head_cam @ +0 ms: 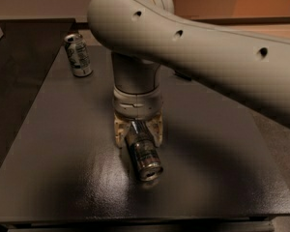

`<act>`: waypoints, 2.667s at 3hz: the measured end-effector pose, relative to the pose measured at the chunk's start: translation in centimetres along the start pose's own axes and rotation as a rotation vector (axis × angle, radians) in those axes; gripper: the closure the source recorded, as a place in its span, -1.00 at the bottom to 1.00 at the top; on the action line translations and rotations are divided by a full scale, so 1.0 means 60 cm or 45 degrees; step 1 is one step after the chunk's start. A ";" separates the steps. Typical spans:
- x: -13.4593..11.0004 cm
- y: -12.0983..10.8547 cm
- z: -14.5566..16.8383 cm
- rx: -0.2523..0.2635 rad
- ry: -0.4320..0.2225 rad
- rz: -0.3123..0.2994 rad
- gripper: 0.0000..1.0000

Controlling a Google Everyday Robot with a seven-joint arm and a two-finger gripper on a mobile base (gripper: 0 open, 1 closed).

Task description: Pick redbull can

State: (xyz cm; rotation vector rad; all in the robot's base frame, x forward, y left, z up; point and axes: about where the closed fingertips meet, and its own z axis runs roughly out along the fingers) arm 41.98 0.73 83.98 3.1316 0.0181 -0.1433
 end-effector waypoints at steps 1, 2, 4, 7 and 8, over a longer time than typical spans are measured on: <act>0.000 0.003 0.001 0.005 -0.008 0.010 0.27; -0.001 0.002 -0.015 0.041 0.010 0.035 0.76; 0.027 0.003 -0.093 0.190 0.017 0.160 1.00; 0.063 0.011 -0.266 0.418 0.145 0.335 1.00; 0.073 0.001 -0.268 0.449 0.172 0.333 1.00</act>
Offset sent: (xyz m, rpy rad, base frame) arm -0.0052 -0.0065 0.0214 0.0351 0.0050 -0.0528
